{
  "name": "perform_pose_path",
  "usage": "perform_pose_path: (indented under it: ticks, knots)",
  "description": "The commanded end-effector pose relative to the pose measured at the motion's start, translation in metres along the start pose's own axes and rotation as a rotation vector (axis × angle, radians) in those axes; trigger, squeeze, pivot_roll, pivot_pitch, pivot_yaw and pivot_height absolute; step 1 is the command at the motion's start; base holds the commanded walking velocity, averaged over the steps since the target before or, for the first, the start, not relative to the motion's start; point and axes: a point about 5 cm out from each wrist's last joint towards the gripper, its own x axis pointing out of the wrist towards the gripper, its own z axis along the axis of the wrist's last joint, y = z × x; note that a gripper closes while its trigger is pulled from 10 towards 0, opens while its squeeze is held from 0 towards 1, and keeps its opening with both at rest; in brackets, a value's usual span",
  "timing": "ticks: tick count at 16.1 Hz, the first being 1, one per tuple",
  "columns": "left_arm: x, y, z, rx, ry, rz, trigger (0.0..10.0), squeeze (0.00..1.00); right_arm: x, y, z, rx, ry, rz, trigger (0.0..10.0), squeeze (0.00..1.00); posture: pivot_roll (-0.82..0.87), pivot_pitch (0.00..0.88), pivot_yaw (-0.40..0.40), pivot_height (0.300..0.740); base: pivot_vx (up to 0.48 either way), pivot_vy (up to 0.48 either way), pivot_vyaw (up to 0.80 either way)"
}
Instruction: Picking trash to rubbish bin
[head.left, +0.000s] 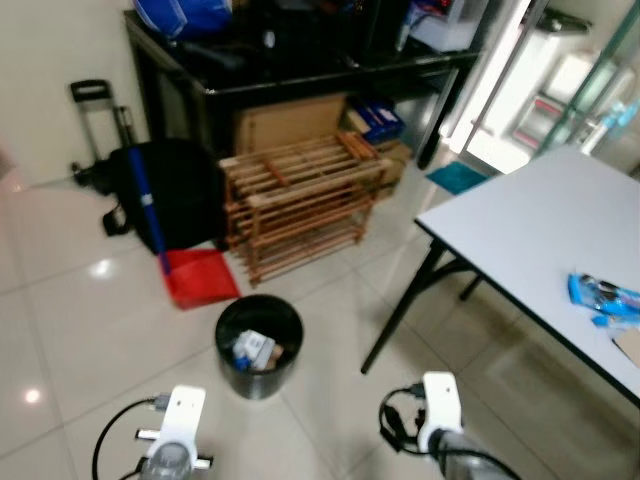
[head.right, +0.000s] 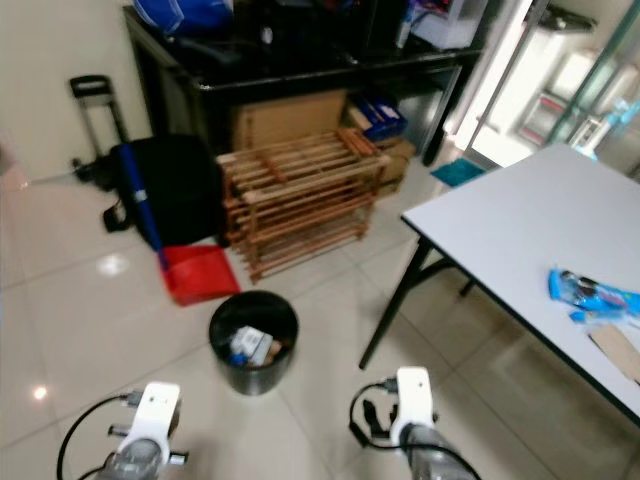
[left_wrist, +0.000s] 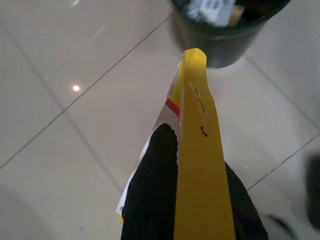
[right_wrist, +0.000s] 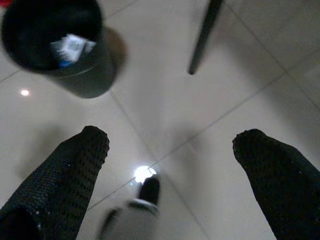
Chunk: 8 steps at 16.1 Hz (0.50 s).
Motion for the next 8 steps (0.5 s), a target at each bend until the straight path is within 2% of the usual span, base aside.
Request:
perform_pose_path:
  ticks: [1,4,8]
  knots:
    - [-0.0004,-0.0111,0.0046,-0.009,-0.010,-0.021,10.0,0.00,-0.0022,-0.0110,0.0005,-0.012,0.007,-0.029,10.0,0.00,-0.03,0.040,-0.129,0.740,0.386,0.000,0.64]
    - [-0.0002,-0.0103,0.0049,-0.010,-0.010,-0.020,10.0,0.00,-0.0018,-0.0106,0.0017,-0.001,0.000,-0.031,10.0,0.00,-0.04,0.047,-0.127,0.740,0.385,0.000,0.56]
    - [0.0000,-0.0096,0.0057,-0.010,-0.011,-0.018,10.0,0.00,-0.0015,-0.0100,0.0027,-0.002,-0.002,-0.027,10.0,0.00,-0.04,0.051,-0.126,0.740,0.383,0.000,0.00]
